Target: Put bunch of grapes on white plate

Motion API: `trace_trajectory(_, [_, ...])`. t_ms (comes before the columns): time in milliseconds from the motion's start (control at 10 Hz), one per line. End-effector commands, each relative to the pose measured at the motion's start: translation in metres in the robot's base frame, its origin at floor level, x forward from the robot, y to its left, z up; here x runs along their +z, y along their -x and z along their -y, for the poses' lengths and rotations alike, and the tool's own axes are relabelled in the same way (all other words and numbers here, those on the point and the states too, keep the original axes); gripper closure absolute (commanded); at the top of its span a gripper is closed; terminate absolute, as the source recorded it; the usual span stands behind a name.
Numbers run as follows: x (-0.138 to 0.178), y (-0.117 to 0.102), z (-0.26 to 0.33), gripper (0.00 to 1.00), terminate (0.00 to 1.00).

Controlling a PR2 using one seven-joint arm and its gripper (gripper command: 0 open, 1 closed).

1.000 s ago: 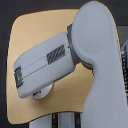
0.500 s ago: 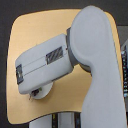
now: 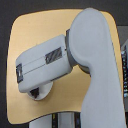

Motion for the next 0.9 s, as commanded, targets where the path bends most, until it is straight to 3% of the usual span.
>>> trace_trajectory(0, [-0.0045, -0.0076, 0.0044, 1.00, 0.00])
trace_trajectory(800, [-0.0024, -0.0167, 0.0074, 1.00, 0.00])
